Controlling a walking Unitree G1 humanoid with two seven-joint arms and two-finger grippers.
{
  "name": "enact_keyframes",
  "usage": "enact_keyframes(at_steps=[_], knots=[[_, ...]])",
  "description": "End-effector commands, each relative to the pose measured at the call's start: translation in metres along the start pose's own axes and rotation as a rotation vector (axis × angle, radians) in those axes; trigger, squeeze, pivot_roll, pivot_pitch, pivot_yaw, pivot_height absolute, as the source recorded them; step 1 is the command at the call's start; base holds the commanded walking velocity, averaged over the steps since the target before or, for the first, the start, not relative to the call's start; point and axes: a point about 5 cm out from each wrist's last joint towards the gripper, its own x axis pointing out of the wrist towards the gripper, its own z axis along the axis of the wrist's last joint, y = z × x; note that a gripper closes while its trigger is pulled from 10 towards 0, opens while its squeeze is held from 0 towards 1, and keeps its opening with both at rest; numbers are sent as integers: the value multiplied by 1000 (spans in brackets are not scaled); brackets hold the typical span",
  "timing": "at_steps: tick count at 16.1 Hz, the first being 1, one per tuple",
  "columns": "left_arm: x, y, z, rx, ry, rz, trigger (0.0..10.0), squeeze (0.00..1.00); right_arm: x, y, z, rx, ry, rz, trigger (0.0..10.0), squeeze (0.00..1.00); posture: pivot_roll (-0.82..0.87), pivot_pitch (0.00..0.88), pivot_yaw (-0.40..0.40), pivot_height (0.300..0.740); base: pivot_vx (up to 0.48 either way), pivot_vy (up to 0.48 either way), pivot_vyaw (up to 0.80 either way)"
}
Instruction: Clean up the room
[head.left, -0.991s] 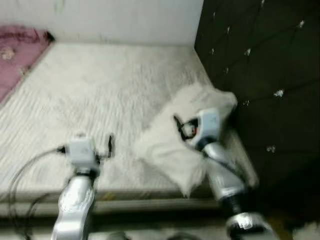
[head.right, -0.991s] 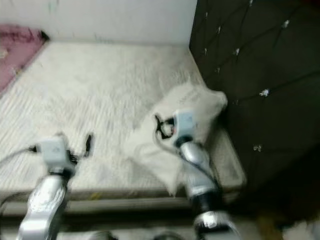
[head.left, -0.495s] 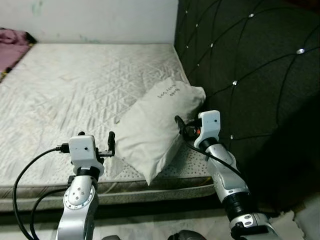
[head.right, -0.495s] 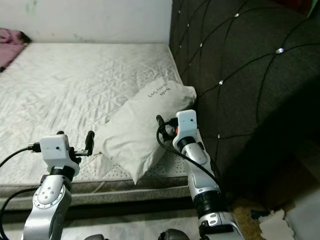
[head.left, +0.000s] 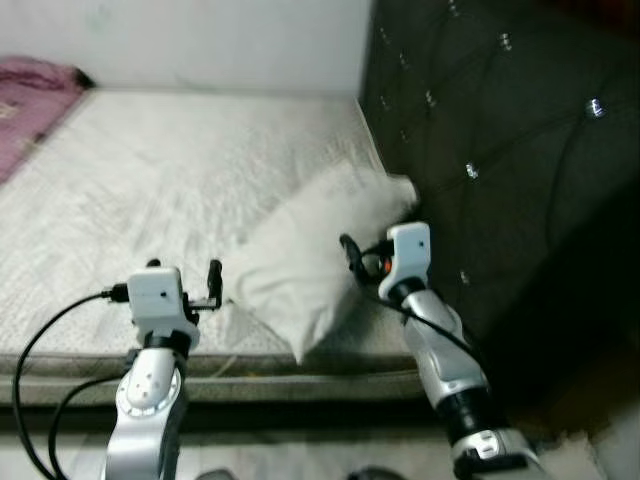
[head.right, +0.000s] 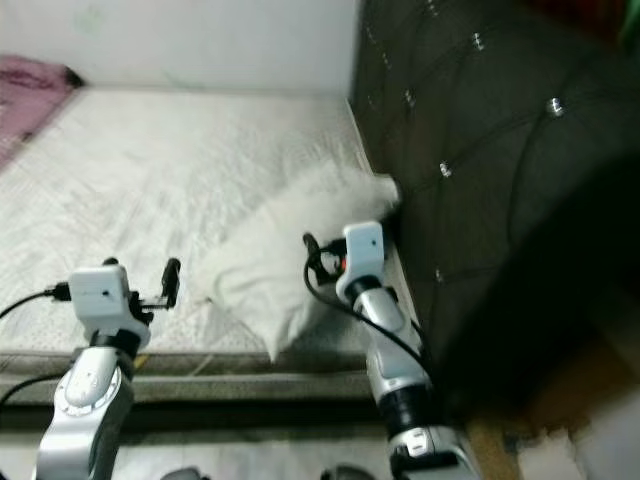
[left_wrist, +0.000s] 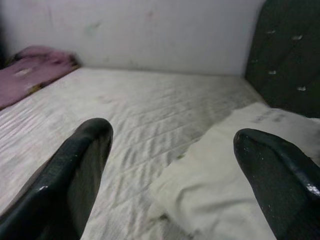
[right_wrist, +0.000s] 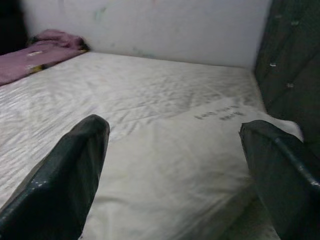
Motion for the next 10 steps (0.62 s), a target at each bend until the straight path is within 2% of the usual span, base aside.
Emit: enact_keyframes(at_steps=[1, 6, 10], knots=[[1, 0, 4, 0, -20, -4, 10000, 0, 2, 0, 5, -7, -12, 0, 10000, 0, -50, 0, -22, 740, 0, 0, 0], [1, 0, 5, -2, -24, -9, 10000, 0, 3, 1, 6, -4, -12, 2, 10000, 0, -50, 0, -21, 740, 0, 0, 0], [1, -1, 6, -3, -30, -17, 10000, 0, 3, 1, 6, -7, -14, 5, 10000, 0, -51, 0, -21, 740, 263, 0, 0]])
